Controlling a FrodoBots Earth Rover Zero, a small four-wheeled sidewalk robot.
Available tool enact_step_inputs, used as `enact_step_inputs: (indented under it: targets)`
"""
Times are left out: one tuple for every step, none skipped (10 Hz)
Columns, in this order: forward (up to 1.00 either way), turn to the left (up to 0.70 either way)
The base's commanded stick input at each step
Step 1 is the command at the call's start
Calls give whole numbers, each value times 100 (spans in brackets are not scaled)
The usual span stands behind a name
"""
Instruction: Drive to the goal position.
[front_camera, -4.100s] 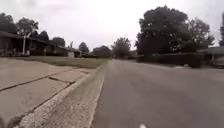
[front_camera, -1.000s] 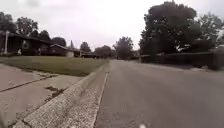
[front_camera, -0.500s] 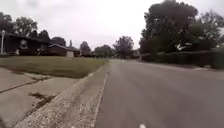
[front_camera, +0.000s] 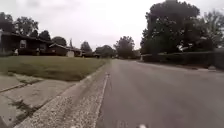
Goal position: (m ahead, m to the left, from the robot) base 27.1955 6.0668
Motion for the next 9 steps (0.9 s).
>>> enact_step_inputs:
  targets:
    - [70, 0]
    - [70, 0]
    - [70, 0]
    - [70, 0]
    - [70, 0]
    - [70, 0]
    - [70, 7]
    - [70, 34]
    - [70, 20]
